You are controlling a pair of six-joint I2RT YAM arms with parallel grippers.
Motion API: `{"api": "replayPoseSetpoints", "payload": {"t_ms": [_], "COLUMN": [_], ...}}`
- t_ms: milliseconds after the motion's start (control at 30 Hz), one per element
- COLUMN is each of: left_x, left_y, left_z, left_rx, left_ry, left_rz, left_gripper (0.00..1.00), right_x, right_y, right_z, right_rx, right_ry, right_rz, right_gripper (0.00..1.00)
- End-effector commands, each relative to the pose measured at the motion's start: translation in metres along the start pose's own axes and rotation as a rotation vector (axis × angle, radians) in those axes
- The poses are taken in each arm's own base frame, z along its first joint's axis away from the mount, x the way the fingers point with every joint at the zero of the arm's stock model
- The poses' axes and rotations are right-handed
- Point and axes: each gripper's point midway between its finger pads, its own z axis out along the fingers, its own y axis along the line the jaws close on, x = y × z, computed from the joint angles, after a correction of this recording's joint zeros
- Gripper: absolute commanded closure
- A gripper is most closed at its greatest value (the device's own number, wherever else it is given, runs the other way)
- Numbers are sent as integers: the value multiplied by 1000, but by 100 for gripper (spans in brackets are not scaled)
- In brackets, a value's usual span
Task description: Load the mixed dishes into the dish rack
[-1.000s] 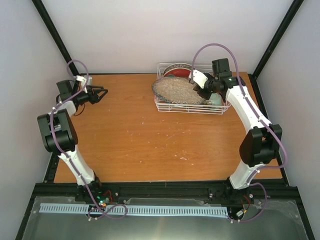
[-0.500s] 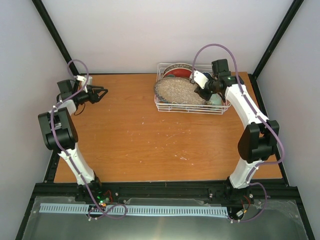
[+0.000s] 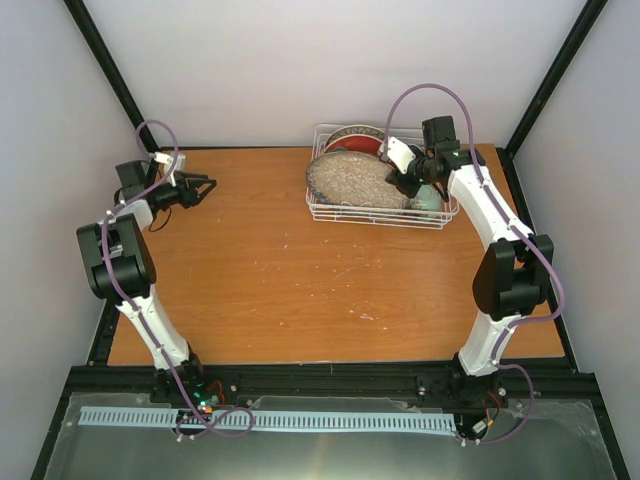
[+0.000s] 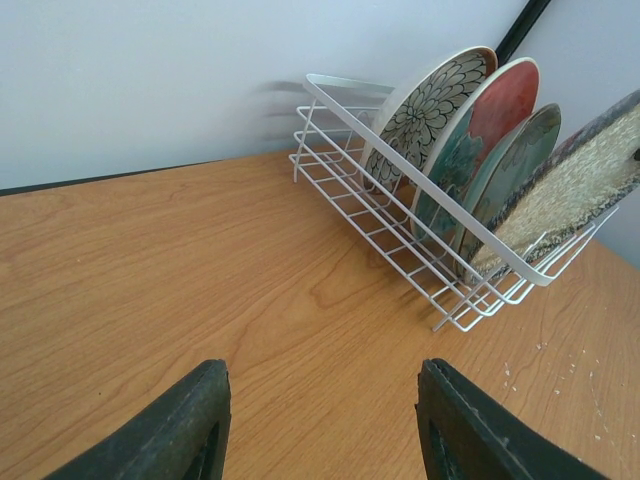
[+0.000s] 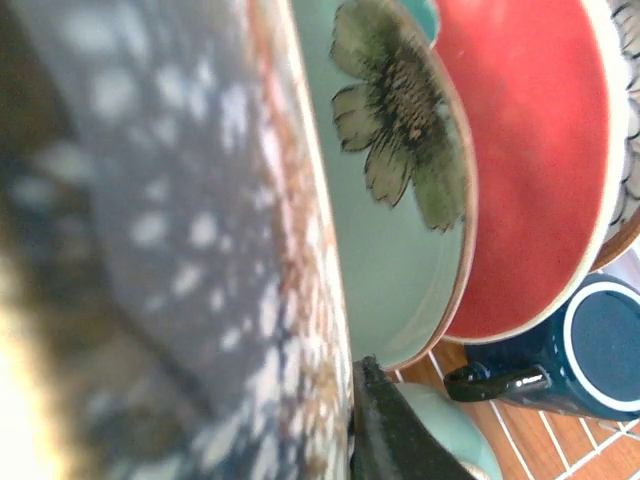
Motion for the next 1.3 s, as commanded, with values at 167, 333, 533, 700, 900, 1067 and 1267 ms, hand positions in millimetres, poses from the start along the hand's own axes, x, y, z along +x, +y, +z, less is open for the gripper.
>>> {"api": "replayPoseSetpoints", "payload": {"t_ms": [167,333,533,700,900,1067,1267], "left_x": [-8,-9,-9,-10,-14,-18,-28], "left_y": [-1,-2,-4,-5,-9,-14,-26], "left_z": [3,3,3,3,1,-1,-6], "left_rx": [17,20,21,22,24,21,32], "left_ry": [-6,-6,-5,-6,-9,-12,-26], "left_rz": [43,43,44,45,53,66,89], "left_gripper": [48,48,48,48,48,47,47], "right_x": [-52,-55,-63,-72,-85,-98,-111], "right_y": [-22,-22,-24,-25,-28,-33,-29], "right_z": [-13,-19,-29,-47,-72,-104,-142], "right_rx": [85,107,132,177,236,330,390], "right_ry": [-177,-197,-234,-278,-329,-402,-474], "right_rz": [19,23,29,25,32,28,54], "right_gripper": [63,57,55,49,43,37,36]}}
